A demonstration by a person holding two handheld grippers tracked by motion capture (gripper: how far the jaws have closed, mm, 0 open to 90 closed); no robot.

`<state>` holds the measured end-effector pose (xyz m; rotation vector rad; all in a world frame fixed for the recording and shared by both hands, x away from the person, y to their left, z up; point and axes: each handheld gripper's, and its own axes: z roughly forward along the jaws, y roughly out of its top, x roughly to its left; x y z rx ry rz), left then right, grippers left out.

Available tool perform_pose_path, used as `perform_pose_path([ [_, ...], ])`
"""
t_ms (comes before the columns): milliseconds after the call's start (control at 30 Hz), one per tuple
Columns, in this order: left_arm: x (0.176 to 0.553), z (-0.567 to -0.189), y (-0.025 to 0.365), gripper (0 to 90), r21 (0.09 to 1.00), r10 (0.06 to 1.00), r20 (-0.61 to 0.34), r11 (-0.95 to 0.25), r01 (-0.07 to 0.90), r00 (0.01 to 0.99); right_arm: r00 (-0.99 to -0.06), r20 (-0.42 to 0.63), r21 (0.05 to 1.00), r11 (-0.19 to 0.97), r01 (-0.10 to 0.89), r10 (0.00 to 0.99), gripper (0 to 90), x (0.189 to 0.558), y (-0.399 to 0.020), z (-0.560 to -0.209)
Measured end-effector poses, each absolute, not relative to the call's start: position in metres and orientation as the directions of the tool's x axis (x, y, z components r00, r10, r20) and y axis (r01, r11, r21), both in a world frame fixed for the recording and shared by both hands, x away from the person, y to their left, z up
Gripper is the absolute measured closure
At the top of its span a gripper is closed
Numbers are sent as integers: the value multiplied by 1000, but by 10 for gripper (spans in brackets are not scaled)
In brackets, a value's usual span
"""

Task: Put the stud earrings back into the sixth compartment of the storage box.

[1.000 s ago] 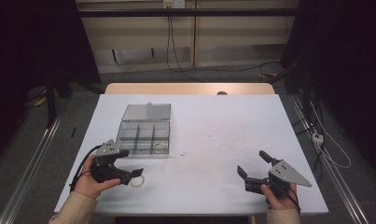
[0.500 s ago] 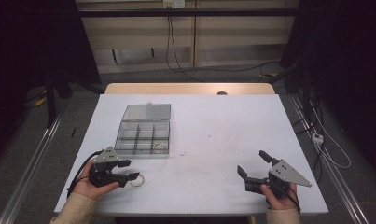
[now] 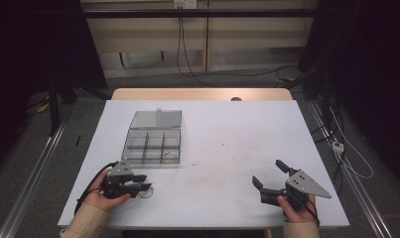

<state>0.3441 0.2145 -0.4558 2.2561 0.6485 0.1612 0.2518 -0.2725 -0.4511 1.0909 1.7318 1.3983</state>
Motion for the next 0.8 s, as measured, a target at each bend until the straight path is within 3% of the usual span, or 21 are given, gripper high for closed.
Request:
perform_pose_path([
  [500,340,-452,199,859,670,477,-85,-623,404,875,-443,16,975,86,207,896,38,252,-272,-451],
  [800,338,-450,194,868,677,521,-89,-594,435,849,-443,15,975,86,206,896,38,252,-272,-451],
])
